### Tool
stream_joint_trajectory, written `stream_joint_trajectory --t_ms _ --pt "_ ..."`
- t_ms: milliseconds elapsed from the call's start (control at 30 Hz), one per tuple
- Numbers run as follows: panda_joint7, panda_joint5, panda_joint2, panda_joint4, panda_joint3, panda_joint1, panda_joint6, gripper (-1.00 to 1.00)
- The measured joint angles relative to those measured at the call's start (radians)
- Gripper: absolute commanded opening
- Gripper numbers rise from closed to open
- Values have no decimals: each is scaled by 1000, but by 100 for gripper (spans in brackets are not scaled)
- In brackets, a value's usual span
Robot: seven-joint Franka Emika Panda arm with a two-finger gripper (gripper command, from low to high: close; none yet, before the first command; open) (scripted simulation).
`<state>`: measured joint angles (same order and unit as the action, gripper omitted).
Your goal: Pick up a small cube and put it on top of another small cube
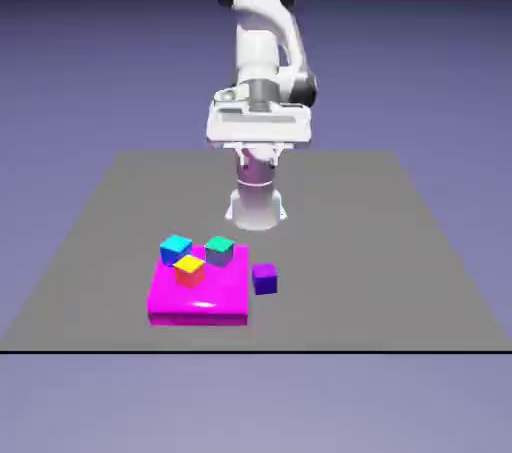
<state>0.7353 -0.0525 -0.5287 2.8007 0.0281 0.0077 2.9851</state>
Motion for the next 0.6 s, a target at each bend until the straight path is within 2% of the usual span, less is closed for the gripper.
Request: stream_joint_trajectory --t_ms 600 --pt "-86 -783 617 -139 420 -64 -775 0"
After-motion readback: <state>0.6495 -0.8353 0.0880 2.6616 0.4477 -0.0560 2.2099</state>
